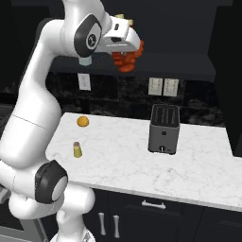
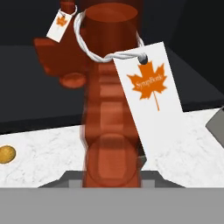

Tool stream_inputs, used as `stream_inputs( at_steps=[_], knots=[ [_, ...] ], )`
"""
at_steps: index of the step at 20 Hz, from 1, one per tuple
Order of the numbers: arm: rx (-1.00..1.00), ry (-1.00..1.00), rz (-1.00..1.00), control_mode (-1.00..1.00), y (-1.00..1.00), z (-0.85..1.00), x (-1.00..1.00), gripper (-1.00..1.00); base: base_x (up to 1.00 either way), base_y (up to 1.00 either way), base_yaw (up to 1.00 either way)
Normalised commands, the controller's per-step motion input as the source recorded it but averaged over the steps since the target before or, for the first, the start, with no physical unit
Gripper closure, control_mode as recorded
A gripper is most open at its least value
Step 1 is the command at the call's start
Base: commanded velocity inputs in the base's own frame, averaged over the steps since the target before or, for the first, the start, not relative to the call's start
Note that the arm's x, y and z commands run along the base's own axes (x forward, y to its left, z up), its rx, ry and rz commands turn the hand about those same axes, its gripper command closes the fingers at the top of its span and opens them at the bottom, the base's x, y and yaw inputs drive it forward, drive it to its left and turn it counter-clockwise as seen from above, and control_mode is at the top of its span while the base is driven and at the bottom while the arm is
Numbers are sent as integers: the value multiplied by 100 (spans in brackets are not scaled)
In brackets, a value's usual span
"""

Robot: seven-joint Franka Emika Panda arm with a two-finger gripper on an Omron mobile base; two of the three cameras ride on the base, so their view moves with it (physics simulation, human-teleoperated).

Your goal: Put the shaker and condiment bottle from the counter next to their counterparts in the cabinet.

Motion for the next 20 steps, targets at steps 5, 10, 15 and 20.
stream_inputs(
  at_steps=[5, 10, 15, 20],
  knots=[
    [5, -14, -1, -100, -6, -24, 25, 100, 0, 0, 0],
    [1, 0, 0, -100, 0, -7, 16, 100, 0, 0, 0],
    [0, 0, 0, -100, 0, -4, 60, 100, 0, 0, 0],
    [7, 0, 2, -100, 0, -1, 62, 100, 0, 0, 0]
  ],
)
